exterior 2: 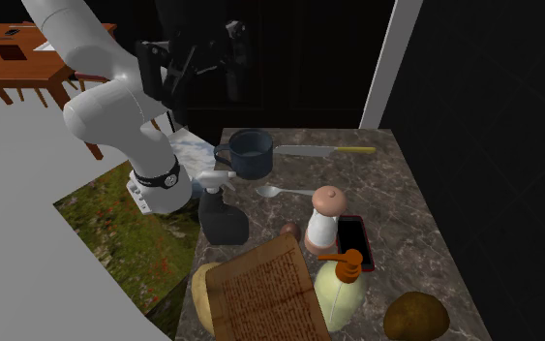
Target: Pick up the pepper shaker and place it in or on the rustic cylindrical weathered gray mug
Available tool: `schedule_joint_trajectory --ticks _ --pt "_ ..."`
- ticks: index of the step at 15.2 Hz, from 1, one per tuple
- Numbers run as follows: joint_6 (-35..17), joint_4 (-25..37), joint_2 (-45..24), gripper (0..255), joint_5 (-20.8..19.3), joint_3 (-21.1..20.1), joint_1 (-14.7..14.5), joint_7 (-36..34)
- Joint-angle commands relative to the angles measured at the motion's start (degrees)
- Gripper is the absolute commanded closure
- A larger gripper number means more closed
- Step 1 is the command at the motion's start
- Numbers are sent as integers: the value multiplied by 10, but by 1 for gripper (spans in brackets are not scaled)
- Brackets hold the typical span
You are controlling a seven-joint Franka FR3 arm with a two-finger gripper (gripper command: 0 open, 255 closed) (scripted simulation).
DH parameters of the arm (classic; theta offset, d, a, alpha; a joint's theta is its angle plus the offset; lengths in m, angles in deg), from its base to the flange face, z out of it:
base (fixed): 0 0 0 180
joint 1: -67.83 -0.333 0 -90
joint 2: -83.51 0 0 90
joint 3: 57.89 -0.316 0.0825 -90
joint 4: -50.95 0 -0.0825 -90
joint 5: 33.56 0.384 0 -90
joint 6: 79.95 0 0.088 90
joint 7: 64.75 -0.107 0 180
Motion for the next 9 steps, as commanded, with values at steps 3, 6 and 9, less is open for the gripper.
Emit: schedule_joint_trajectory --ticks 3,6,9 --pt "-31 -14 -22 0 15 -7 -3 -16" --pt "-79 -29 -60 0 36 -18 -8 -39" --pt "-126 -38 -103 0 57 -28 -14 -60"
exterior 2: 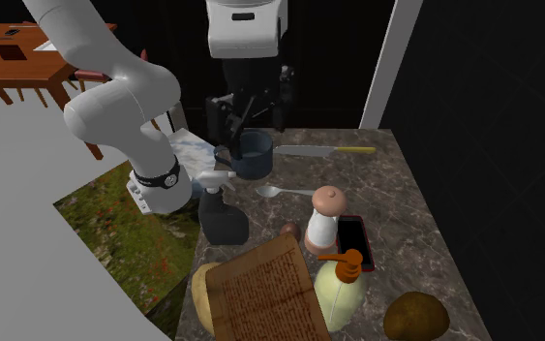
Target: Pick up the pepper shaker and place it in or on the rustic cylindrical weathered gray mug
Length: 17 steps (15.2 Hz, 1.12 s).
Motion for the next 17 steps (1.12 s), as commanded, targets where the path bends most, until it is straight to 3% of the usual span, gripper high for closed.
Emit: schedule_joint_trajectory --ticks 1,11,17 --pt "-35 -8 -29 0 14 -7 -4 -13" --pt "-184 18 -212 0 76 -40 -25 -66" --pt "-232 -1 -241 0 82 -45 -28 -67"
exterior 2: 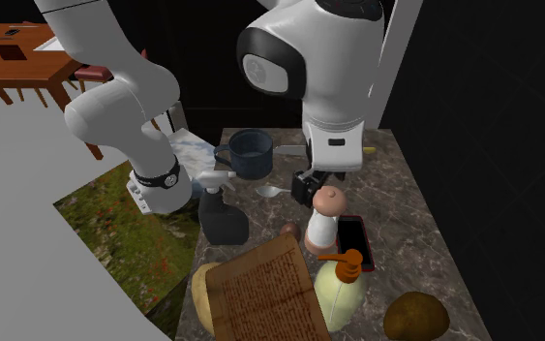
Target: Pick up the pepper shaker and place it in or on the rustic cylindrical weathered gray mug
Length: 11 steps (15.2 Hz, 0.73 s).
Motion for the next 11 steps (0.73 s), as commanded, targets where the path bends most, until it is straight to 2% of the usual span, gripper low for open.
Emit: schedule_joint_trajectory --ticks 1,10,11 --pt "-16 -8 -8 0 1 -1 -1 1" --pt "-29 -14 -14 0 2 -2 -1 1" --pt "-29 -14 -14 255 2 -2 -1 1"
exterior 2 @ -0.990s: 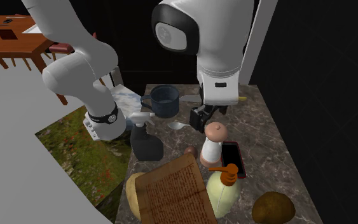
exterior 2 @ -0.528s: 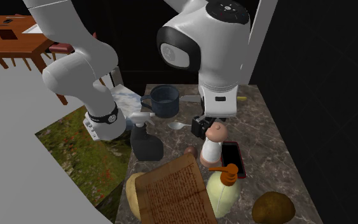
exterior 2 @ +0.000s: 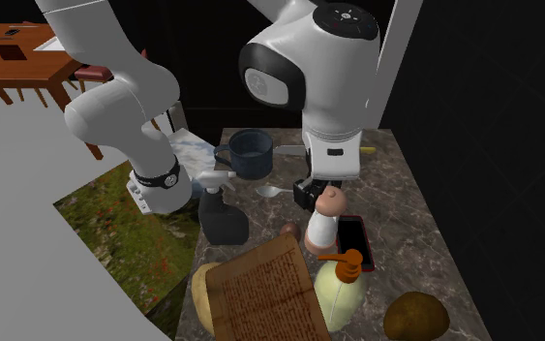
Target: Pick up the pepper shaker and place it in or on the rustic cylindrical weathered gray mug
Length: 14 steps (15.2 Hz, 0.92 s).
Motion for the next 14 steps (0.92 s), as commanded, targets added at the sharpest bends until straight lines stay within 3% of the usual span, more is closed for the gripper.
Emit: schedule_joint_trajectory --ticks 1,9,14 --pt "0 0 0 255 0 0 0 0" --pt "0 0 0 255 0 0 0 0" --pt "41 22 18 255 -2 2 1 -4"
